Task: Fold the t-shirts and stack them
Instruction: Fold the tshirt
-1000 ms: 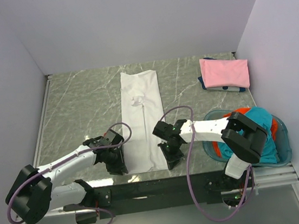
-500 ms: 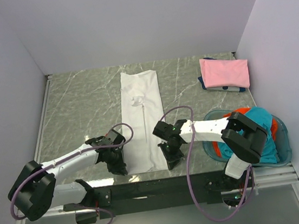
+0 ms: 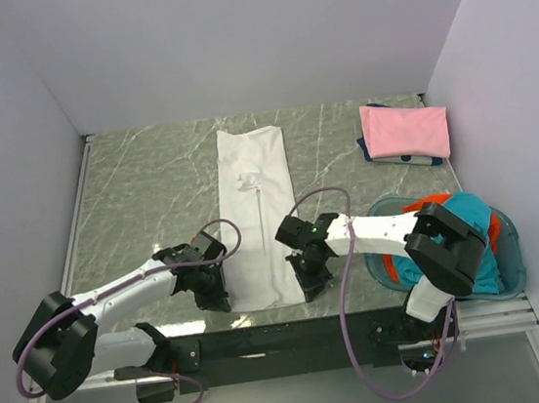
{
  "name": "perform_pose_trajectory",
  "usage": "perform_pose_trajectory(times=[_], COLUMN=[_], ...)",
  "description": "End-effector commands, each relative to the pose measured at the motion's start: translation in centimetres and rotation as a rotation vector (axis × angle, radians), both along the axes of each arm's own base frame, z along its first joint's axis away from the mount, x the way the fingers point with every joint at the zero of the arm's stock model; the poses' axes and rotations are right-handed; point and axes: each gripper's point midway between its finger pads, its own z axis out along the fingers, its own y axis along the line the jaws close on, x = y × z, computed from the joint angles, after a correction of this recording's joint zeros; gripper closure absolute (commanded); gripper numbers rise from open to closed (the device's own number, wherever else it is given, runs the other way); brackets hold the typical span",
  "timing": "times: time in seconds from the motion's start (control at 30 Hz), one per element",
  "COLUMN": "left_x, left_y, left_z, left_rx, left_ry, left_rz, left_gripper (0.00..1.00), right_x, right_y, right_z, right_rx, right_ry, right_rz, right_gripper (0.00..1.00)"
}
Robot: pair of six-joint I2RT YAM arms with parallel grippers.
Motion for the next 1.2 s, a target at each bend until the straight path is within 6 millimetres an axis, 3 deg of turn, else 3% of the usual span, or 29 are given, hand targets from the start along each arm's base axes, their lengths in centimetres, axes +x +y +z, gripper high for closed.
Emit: perform_pose_trajectory(times=[0.0, 0.3, 0.63, 0.9, 1.03, 1.17], left_x=[2.4, 5.4, 9.9, 14.3, 17.1, 19.9], left_y=[-1.1, -1.8, -3.0, -2.7, -2.9, -2.5], left_z=[2.6, 6.4, 10.2, 11.4, 12.9, 12.9], left_rx=[-0.045, -0.058, -0.047, -0.043, -0.060, -0.056], left_ry=[-0.124, -0.266, -0.418, -0.487, -0.550, -0.570], left_rz=[0.006, 0.010, 0.025, 0.078, 0.099, 0.132], left_gripper=[1.00, 1.00, 1.00, 1.00, 1.00, 1.00], right_x=[1.7, 4.3, 9.1, 13.3, 15.6, 17.9], right_y=[0.5, 1.1, 1.2, 1.1, 1.2, 0.8], right_z=[2.9, 7.0, 10.7, 11.9, 12.8, 13.1], right_rx=[0.014, 0.013, -0.018, -0.034, -0.027, -0.031], right_ry=[-0.099, -0.206, -0.344, -0.407, -0.430, -0.441], right_rz=[-0.019, -0.047, -0.084, -0.115, -0.135, -0.154], right_gripper=[1.00, 1.00, 1.00, 1.00, 1.00, 1.00])
